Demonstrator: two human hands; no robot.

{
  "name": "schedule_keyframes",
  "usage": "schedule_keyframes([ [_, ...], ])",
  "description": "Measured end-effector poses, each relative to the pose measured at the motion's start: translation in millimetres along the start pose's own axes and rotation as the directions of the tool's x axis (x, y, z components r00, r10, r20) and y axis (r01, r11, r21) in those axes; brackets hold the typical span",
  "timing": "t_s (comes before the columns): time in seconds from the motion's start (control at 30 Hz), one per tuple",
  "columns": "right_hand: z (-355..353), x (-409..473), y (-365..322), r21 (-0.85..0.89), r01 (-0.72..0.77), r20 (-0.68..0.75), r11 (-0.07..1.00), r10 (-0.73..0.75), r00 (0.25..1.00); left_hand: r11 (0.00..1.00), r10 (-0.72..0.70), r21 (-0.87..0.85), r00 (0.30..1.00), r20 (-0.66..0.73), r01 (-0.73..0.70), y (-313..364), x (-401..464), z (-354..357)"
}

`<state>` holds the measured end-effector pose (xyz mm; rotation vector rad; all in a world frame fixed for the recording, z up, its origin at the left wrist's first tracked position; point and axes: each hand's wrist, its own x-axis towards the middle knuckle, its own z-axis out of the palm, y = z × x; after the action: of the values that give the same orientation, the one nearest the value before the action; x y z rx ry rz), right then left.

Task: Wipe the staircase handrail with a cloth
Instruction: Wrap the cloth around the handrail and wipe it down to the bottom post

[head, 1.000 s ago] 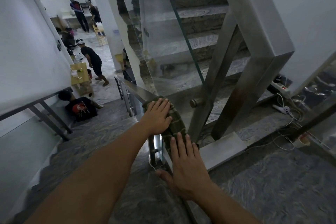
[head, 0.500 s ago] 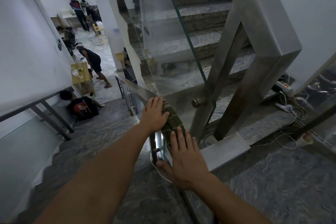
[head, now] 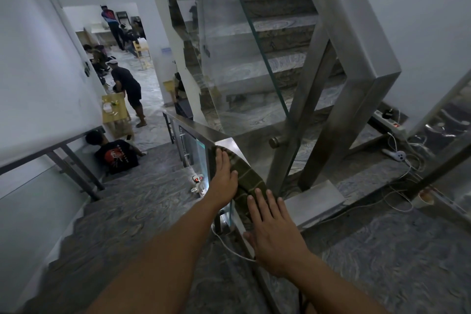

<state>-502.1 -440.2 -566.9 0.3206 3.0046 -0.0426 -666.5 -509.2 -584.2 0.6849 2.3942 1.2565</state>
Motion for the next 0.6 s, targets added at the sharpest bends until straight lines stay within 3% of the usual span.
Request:
schedule_keyframes([
  [0.3,3,-32,11,-0.061,0.086,-0.070,0.994,-0.090,0.993,0.957,-0.192,-0.211,0.979,0.062,0.201,4,-35,17],
  [0.47,-2,-47,15,-0.027,0.112,-0.037,0.993,-0.113,0.993,0.920,-0.201,-0.329,0.977,0.073,0.214,9,-60,32],
  [0.6,-6,-55,21,0.014,0.175,-0.017,0.985,-0.174,0.985,0.916,-0.236,-0.323,0.970,0.050,0.240,15,-69,37],
])
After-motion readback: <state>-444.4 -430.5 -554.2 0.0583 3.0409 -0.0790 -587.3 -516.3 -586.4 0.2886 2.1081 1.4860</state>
